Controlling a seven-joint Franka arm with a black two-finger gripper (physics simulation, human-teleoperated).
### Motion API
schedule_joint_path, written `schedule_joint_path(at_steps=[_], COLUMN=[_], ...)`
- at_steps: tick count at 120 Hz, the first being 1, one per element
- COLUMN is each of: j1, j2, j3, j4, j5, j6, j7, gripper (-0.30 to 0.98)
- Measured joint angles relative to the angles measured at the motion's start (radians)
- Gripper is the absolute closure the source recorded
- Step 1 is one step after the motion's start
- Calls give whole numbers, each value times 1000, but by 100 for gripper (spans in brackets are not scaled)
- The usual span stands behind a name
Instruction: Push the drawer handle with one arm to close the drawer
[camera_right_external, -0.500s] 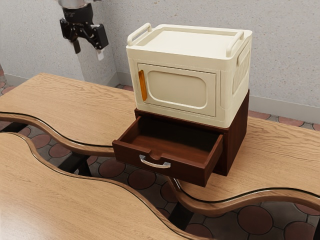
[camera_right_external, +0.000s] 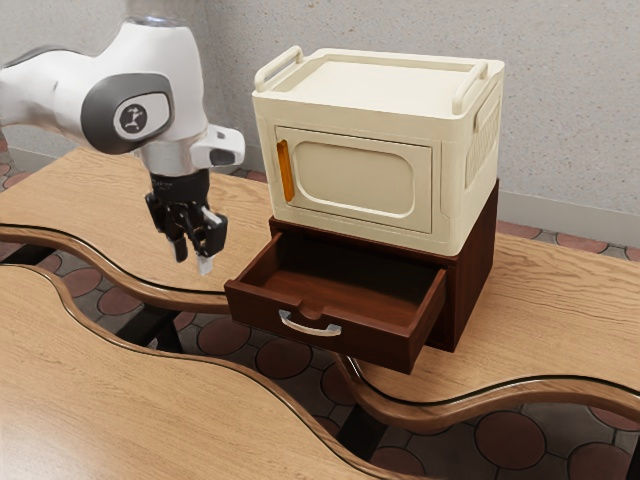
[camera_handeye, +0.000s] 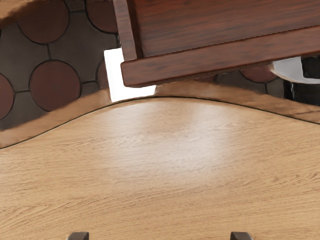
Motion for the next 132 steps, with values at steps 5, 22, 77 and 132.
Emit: schedule_joint_path(at_steps=[5,22,77,132], j1=[-15,-137,-223,-217], j2=[-21,-51,141,301], j3=[0,-1,-2,21], j4=[-67,-207,-201,-20], j5=[-23,-75,-19,23], j6=[49,198,516,573], j7=[-20,-110,-310,-340], gripper=[55,69,78,78])
